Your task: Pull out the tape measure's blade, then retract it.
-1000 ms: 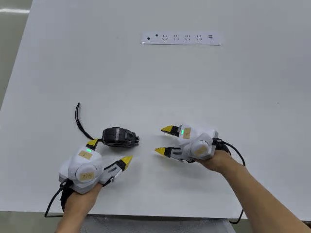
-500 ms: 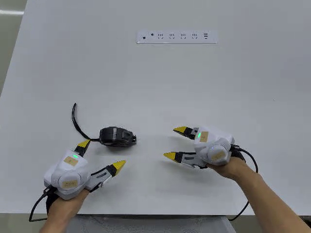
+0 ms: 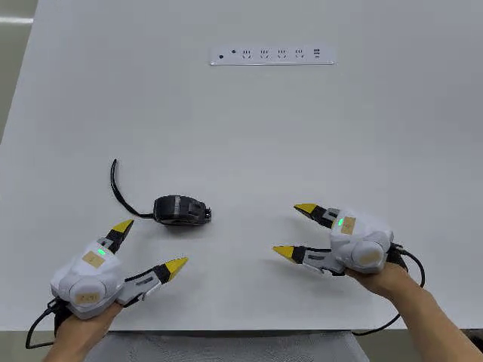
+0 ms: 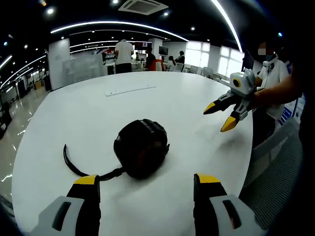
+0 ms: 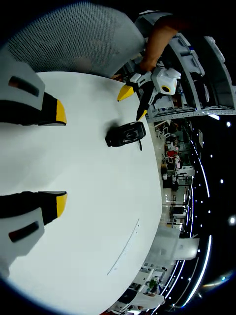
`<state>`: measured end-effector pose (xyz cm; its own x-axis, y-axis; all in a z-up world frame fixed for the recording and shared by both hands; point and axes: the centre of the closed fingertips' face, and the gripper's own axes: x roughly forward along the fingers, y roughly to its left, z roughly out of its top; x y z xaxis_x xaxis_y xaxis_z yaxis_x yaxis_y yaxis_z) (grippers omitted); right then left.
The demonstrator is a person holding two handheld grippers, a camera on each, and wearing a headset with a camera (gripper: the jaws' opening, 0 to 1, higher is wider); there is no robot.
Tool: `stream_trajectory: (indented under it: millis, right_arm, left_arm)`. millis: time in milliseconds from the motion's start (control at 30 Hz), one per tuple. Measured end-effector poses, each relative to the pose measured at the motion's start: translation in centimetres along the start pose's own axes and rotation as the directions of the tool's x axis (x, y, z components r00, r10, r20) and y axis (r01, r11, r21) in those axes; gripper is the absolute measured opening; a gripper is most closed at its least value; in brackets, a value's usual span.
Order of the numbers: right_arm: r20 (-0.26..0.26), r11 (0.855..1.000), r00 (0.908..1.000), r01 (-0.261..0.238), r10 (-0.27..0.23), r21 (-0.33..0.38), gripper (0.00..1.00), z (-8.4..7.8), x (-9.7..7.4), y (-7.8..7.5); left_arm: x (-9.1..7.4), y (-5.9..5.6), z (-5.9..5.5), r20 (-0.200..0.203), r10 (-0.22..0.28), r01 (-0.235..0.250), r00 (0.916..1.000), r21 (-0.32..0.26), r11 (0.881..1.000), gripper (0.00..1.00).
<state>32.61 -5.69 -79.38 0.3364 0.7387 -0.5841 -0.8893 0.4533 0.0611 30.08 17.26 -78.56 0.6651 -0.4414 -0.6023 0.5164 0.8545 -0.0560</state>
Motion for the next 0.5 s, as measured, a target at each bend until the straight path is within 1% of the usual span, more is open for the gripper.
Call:
stream_trajectory:
  millis: [100, 200, 267, 367, 433, 500]
  right_arm:
    - [0.005, 1.0, 0.9999, 0.009, -0.009, 0.006, 0.56, -0.2, -0.6, 0.1]
    - [0.017, 1.0, 0.9996, 0.021, -0.022, 0.015, 0.59, -0.3, -1.2, 0.0]
    - [0.02, 0.999, 0.9995, 0.024, -0.025, 0.021, 0.61, -0.5, -1.7, -0.1]
    - [0.029, 0.999, 0.9988, 0.039, -0.04, 0.037, 0.64, -0.8, -2.3, -0.3]
    - [0.039, 0.998, 0.9978, 0.052, -0.053, 0.047, 0.66, -0.9, -2.9, -0.5]
    - [0.052, 0.997, 0.9965, 0.062, -0.065, 0.052, 0.68, -1.0, -3.3, -0.5]
  left_arm:
    - [-0.3, 0.0, -0.1, 0.003, -0.01, 0.01, 0.9999, 0.006, 1.0, 0.76]
    - [-0.7, 0.0, -0.1, 0.018, -0.024, 0.024, 0.9996, 0.004, 1.0, 0.77]
    - [-1.0, 0.1, -0.2, 0.023, -0.024, 0.024, 0.9994, 0.005, 1.0, 0.78]
    - [-1.4, 0.2, -0.3, 0.042, -0.03, 0.03, 0.9987, -0.014, 0.999, 0.79]
    - [-1.5, 0.1, -0.4, 0.044, -0.036, 0.037, 0.9984, -0.013, 0.999, 0.82]
    - [-1.7, 0.0, -0.4, 0.039, -0.043, 0.043, 0.9983, 0.002, 0.999, 0.83]
